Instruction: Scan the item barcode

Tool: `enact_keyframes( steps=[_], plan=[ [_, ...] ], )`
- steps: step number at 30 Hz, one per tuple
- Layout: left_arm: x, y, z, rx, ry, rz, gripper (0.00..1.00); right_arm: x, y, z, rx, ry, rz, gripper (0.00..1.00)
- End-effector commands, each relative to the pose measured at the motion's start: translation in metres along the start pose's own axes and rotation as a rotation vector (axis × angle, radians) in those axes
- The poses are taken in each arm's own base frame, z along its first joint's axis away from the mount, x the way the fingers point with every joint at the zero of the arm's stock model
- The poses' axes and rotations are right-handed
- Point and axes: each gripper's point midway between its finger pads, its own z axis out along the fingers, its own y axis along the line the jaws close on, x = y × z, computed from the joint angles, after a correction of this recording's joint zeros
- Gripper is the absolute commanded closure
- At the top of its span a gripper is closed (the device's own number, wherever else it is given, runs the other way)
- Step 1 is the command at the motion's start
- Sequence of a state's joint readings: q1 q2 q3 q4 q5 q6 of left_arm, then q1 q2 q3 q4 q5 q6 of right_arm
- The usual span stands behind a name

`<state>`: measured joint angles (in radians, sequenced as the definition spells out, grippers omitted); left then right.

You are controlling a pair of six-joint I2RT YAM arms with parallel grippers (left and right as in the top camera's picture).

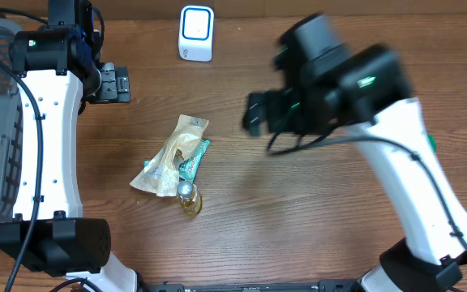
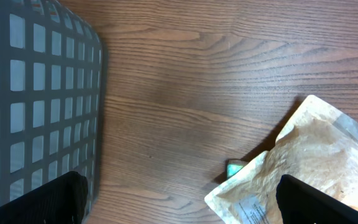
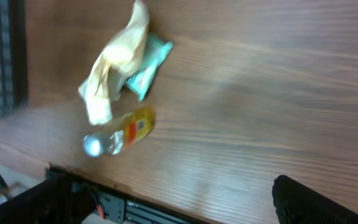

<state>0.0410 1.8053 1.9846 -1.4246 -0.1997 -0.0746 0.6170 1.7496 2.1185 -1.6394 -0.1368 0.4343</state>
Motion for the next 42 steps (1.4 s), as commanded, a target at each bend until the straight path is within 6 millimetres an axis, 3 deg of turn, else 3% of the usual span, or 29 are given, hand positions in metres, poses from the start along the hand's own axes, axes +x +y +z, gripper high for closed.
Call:
enact_keyframes(
  steps=[1,4,10,23,26,31,38,39,42],
  plan=[
    [-0.003,0.001,-0.003,-0.008,-0.012,0.007,0.0,0.019,0.022,0.02,0.035,0.009,-0.011,0.0],
    [-0.003,0.001,-0.003,-0.008,-0.012,0.007,0.0,0.038,0.05,0.047,0.012,0.036,-0.102,0.0],
    [-0.003,0.001,-0.003,-0.008,-0.012,0.007,0.0,0.059,0.087,0.105,-0.031,0.006,-0.2,0.0],
    [-0.003,0.001,-0.003,-0.008,-0.012,0.007,0.0,0.072,0.109,0.172,-0.093,-0.087,-0.149,0.0],
    [-0.003,0.001,-0.003,-0.008,-0.012,0.007,0.0,0.079,0.103,0.187,-0.036,-0.106,-0.119,0.0],
    [-0.003,0.001,-0.003,-0.008,-0.012,0.007,0.0,0.081,0.084,0.199,0.097,-0.157,-0.067,0.0],
    [-0.003,0.001,-0.003,-0.008,-0.012,0.007,0.0,0.078,0.088,0.2,0.08,-0.166,-0.063,0.0],
    [-0.003,0.001,-0.003,-0.008,-0.012,0.007,0.0,0.078,0.087,0.2,0.083,-0.164,-0.062,0.03],
    [-0.003,0.001,-0.003,-0.008,-0.012,0.007,0.01,0.077,0.082,0.2,0.092,-0.155,-0.053,0.28]
  ],
)
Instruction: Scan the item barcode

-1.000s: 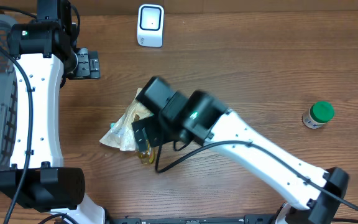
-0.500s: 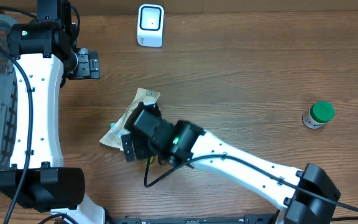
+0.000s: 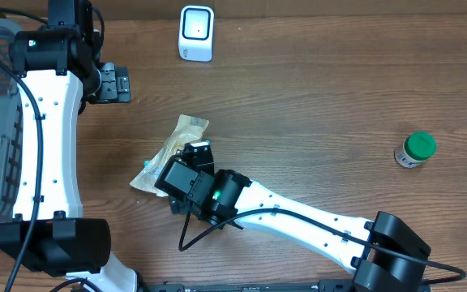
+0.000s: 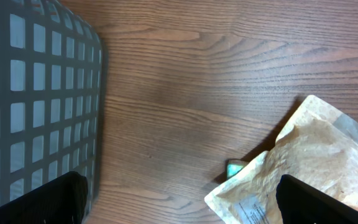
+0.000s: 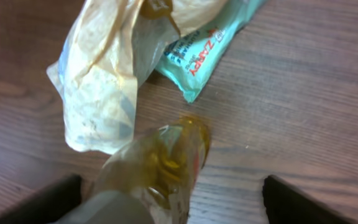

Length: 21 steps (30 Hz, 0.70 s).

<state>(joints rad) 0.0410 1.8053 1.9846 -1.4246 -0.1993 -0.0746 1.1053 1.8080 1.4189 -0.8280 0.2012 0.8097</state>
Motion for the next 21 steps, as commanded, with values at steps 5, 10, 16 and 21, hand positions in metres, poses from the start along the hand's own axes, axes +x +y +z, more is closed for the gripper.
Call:
enact_keyframes(
  steps=[5,10,16,21],
  plan=[
    [-0.003,0.001,-0.003,-0.009,-0.012,0.007,0.0,0.0,-0.001,0.001,-0.01,0.017,0.043,0.39],
    [-0.003,0.001,-0.003,-0.009,-0.012,0.007,0.0,0.004,-0.002,0.001,-0.002,0.029,0.035,0.55],
    [-0.003,0.001,-0.003,-0.009,-0.012,0.007,0.0,0.008,-0.02,0.0,0.071,0.047,0.004,0.56],
    [-0.003,0.001,-0.003,-0.009,-0.012,0.007,0.01,0.0,-0.054,-0.003,0.216,0.009,-0.044,0.61]
  ],
)
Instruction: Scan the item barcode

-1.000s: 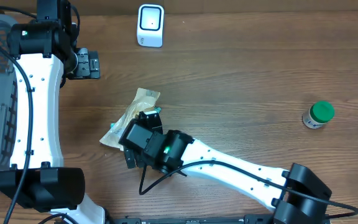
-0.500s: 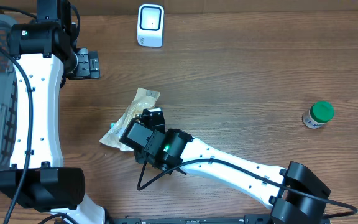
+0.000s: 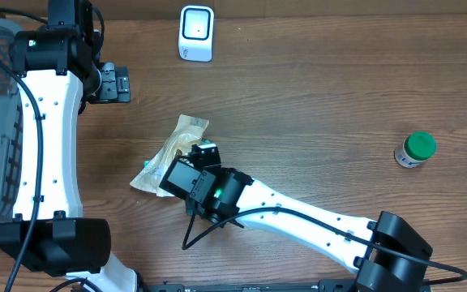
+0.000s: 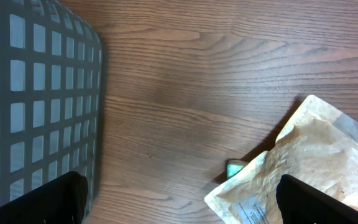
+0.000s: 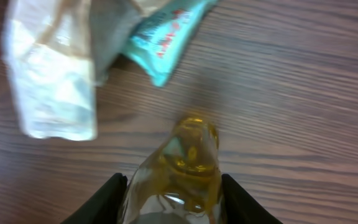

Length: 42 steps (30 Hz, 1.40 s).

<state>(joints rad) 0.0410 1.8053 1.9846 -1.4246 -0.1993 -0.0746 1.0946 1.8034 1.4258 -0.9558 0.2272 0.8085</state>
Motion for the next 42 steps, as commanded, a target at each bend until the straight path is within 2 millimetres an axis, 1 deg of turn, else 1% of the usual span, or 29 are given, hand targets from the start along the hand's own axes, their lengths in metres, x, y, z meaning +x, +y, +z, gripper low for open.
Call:
enact_keyframes(
  steps=[1,6,13,18,28,31,32,33,34,35,36,38,40,42],
  plan=[
    [-0.003,0.001,-0.003,-0.009,-0.012,0.007,0.0,-0.013,-0.034,0.003,0.144,-0.052,-0.024,0.61],
    [-0.003,0.001,-0.003,-0.009,-0.012,0.007,0.01,-0.024,-0.066,0.003,0.243,-0.063,0.004,0.61],
    [-0.003,0.001,-0.003,-0.009,-0.012,0.007,0.0,-0.038,-0.088,0.007,0.253,-0.048,0.115,0.61],
    [-0.003,0.001,-0.003,-0.009,-0.012,0.007,0.0,-0.041,-0.097,0.011,0.237,-0.016,0.167,0.6],
    [-0.003,0.001,-0.003,-0.009,-0.012,0.007,0.0,-0.045,-0.103,0.013,0.227,-0.002,0.2,0.59],
    [-0.003,0.001,-0.003,-0.009,-0.012,0.007,0.0,-0.044,-0.099,0.013,0.205,0.014,0.203,0.35],
    [-0.003,0.001,-0.003,-0.009,-0.012,0.007,0.0,-0.043,-0.098,0.014,0.198,0.02,0.204,0.33],
    [-0.003,0.001,-0.003,-0.009,-0.012,0.007,0.01,-0.042,-0.096,0.014,0.192,0.027,0.204,0.29],
    [-0.003,0.001,-0.003,-0.009,-0.012,0.007,0.01,-0.041,-0.095,0.014,0.187,0.031,0.205,0.16],
    [-0.003,0.001,-0.003,-0.009,-0.012,0.007,0.01,-0.041,-0.095,0.014,0.187,0.032,0.205,0.07],
    [-0.003,0.001,-0.003,-0.009,-0.012,0.007,0.0,-0.041,-0.095,0.014,0.187,0.031,0.205,0.03],
    [-0.003,0.001,-0.003,-0.009,-0.012,0.007,0.0,-0.045,-0.095,0.012,0.181,0.025,0.209,0.0],
    [-0.003,0.001,-0.003,-0.009,-0.012,0.007,0.0,-0.053,-0.092,0.001,0.168,0.021,0.194,0.0],
    [-0.003,0.001,-0.003,-0.009,-0.012,0.007,0.01,-0.063,-0.091,-0.014,0.161,0.011,0.181,0.0]
  ],
)
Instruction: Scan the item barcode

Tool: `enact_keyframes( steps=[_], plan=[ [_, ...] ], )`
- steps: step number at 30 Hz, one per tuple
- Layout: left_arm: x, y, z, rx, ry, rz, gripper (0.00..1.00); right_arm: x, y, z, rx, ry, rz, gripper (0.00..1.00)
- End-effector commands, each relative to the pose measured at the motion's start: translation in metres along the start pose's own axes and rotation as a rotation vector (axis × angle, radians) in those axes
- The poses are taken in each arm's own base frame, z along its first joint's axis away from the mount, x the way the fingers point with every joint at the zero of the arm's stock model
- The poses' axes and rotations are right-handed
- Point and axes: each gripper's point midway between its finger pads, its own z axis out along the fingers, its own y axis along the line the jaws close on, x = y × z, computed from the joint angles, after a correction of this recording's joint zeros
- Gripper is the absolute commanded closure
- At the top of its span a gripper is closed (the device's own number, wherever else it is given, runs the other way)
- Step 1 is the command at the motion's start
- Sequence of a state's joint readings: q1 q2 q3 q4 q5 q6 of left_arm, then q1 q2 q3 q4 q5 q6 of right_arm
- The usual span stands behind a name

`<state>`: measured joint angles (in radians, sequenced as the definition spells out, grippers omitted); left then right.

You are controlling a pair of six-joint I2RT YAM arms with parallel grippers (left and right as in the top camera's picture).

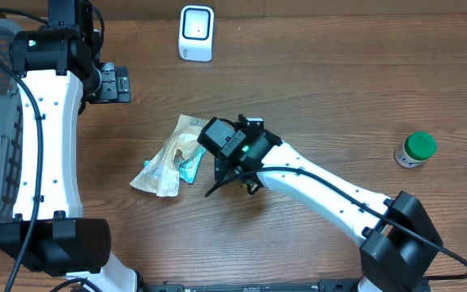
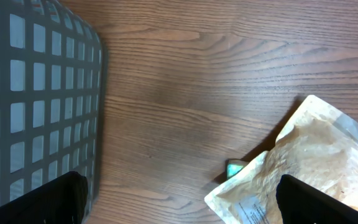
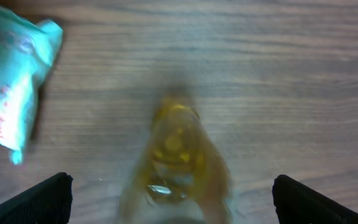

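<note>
A small bottle of yellow liquid (image 3: 179, 155) fills the middle of the right wrist view, blurred, between the widely parted fingers of my right gripper (image 3: 173, 202), which touch nothing. Overhead, the bottle (image 1: 252, 186) peeks out under the right gripper (image 1: 244, 177), right of the pile. The white barcode scanner (image 1: 195, 32) stands at the far edge. A tan pouch (image 1: 171, 154) and a teal packet (image 1: 191, 165) lie left of the bottle. My left gripper (image 1: 125, 83) hangs open and empty at the far left, the pouch (image 2: 316, 168) below it.
A grey mesh basket stands at the left edge, also in the left wrist view as the basket (image 2: 36, 93). A small green-capped jar (image 1: 414, 149) stands at the right. The teal packet (image 3: 11, 93) lies left of the bottle.
My right gripper was shut on the yellow bottle beside the pouch. Now it is further right, its fingers are spread wide, and the bottle is blurred between them. The left arm is unchanged.
My right arm was high over the table, open, with the bottle lying by the pouch. It then stood open over the bottle, then shut on it. Now bottle and gripper are right of the pile and the fingers are apart. The left arm stayed still.
</note>
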<state>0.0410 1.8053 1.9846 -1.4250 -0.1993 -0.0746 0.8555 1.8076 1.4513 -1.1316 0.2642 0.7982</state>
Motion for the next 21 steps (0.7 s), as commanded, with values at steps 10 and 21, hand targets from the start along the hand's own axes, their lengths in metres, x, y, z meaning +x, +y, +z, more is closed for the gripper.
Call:
enact_keyframes(
  steps=[10,21],
  plan=[
    [-0.003,0.001,-0.003,-0.009,-0.012,0.007,0.0,-0.073,-0.013,-0.073,-0.081,-0.11,0.01,0.0],
    [-0.003,0.001,-0.003,-0.009,-0.012,0.007,0.0,-0.075,-0.1,-0.055,0.087,0.036,0.152,0.34]
  ],
)
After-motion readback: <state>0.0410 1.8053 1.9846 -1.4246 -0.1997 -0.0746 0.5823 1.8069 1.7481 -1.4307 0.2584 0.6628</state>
